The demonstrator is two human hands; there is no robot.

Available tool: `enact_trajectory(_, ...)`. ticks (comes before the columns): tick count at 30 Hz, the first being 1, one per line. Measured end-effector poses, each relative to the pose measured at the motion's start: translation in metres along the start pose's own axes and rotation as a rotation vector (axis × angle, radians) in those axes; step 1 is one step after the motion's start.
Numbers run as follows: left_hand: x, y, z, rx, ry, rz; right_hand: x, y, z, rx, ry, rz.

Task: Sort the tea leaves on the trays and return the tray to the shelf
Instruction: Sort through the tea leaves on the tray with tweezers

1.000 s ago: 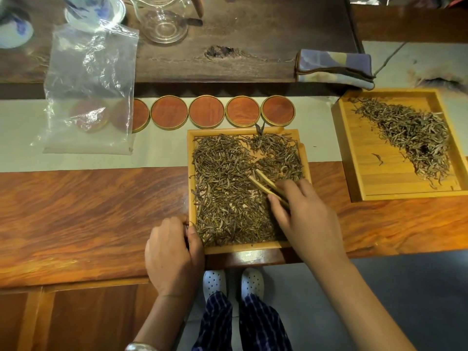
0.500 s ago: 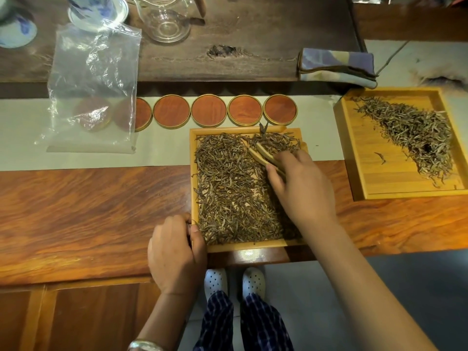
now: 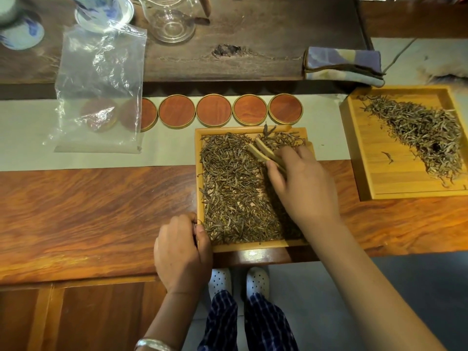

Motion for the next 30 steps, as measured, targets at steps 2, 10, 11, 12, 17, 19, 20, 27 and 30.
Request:
enact_trajectory(2, 0.000, -0.001, 0.001, 0.007, -0.011, -0.005, -0.005, 0.012, -0.001, 0.020, 0.009, 0.040)
enact_trajectory(10, 0.000, 0.000, 0.000, 0.007, -0.005, 0.007, -0.009, 0.016, -0.012, -0.027, 0.088, 0.029)
enact_trajectory(11, 0.000, 0.000, 0.000, 0.012, -0.008, 0.001, -0.011, 0.013, -0.011, -0.013, 0.073, 0.017)
enact_trajectory(12, 0.000, 0.000, -0.001, 0.016, -0.009, -0.001, -0.012, 0.011, -0.010, 0.001, 0.056, 0.017)
enact_trajectory(17, 0.000, 0.001, -0.001, 0.019, 0.006, 0.015, -0.013, 0.012, -0.015, -0.040, 0.086, 0.030)
enact_trajectory(19, -0.001, 0.000, -0.001, 0.018, 0.004, 0.017, -0.013, 0.008, -0.013, -0.034, 0.081, -0.011)
enact_trajectory(20, 0.000, 0.000, -0.001, 0.016, 0.007, 0.020, -0.013, 0.007, -0.011, -0.015, 0.066, -0.017)
enact_trajectory(27, 0.000, 0.001, -0.002, 0.010, 0.020, 0.046, -0.010, 0.027, -0.017, -0.031, 0.091, 0.091)
enact_trajectory(30, 0.000, 0.001, -0.001, 0.000, 0.021, 0.045, -0.011, 0.013, -0.014, -0.025, 0.079, 0.021)
Point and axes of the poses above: each hand's wrist, its own x-axis towards the middle knuckle, its own z-axis out of the back of the hand, y = z × x, the point moved 4 cm from there along x, towards the middle knuckle, and after that the axes turned 15 degrees about y, right-handed, at the moved point
